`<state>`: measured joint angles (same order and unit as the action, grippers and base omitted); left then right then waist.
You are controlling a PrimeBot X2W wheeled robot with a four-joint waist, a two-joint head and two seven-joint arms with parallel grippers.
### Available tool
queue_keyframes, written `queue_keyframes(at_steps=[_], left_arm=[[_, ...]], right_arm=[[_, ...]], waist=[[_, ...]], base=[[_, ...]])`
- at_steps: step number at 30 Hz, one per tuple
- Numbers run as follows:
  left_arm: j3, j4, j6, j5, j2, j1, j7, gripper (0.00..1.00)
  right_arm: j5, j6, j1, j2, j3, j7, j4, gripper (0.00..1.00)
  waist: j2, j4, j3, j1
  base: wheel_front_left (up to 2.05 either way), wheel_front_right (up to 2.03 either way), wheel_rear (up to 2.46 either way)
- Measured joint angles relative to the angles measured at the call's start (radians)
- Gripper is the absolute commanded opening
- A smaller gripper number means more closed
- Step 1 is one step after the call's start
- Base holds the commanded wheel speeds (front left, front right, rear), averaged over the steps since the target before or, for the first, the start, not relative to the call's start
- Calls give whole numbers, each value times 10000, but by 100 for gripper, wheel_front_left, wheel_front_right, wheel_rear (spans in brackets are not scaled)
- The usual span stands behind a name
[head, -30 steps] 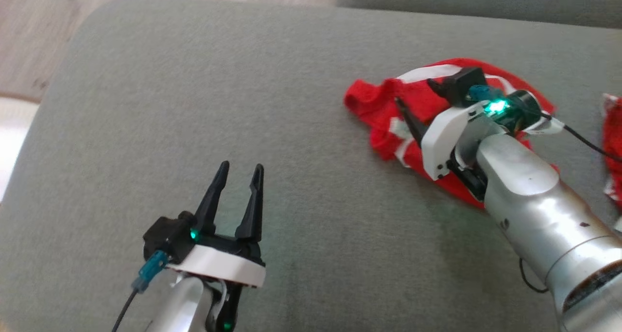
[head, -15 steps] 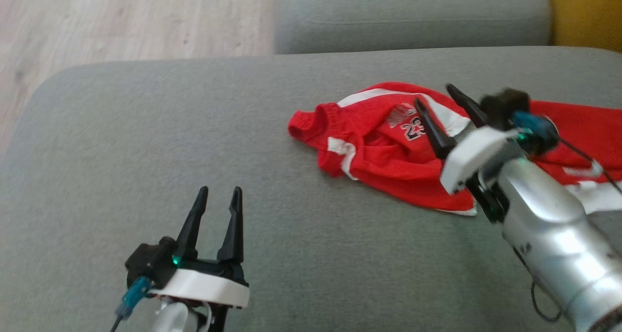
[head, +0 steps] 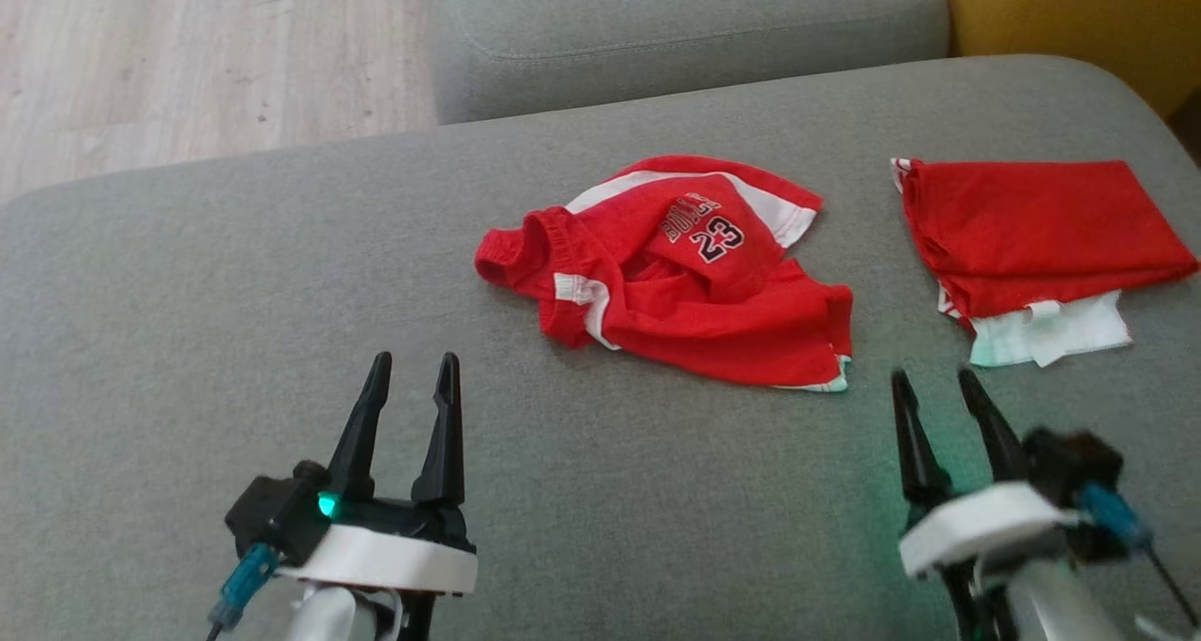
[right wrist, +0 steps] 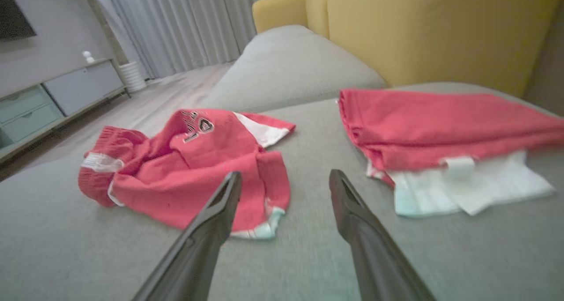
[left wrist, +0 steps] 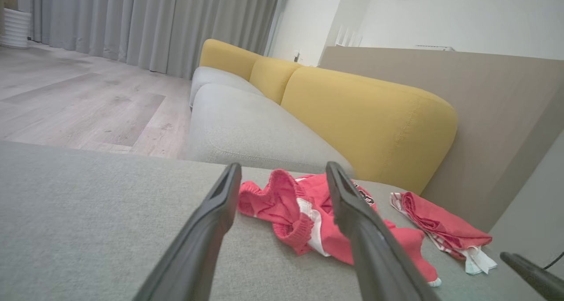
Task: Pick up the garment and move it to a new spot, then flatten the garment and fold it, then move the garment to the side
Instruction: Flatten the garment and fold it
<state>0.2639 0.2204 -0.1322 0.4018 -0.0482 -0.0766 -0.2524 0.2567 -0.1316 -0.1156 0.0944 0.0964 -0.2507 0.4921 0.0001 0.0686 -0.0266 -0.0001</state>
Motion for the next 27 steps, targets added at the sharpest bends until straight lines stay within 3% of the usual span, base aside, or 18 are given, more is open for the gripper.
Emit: queue_keyframes(at_steps=[6, 13, 20, 27], left_arm=[[-2, -245, 0, -65, 0, -9, 0, 100], [161, -249, 0, -69, -2, -78, 2, 100], [562, -134, 0, -69, 0, -455, 0, 100], [717, 27, 0, -69, 2, -700, 2, 100]], right_arm=[[-731, 2, 231, -263, -608, 0, -727, 100], [-915, 0, 202, -399, -970, 0, -734, 100], [-978, 0, -1040, -408, -1553, 240, 192, 100], [-552, 0, -2120, -326, -1014, 502, 1152, 100]], waist=[[0, 71, -171, 1], [0, -45, -396, 2], [0, -440, -878, 2], [0, -1023, -1310, 3]], base=[[0, 0, 0], [0, 0, 0], [0, 0, 0], [0, 0, 0]])
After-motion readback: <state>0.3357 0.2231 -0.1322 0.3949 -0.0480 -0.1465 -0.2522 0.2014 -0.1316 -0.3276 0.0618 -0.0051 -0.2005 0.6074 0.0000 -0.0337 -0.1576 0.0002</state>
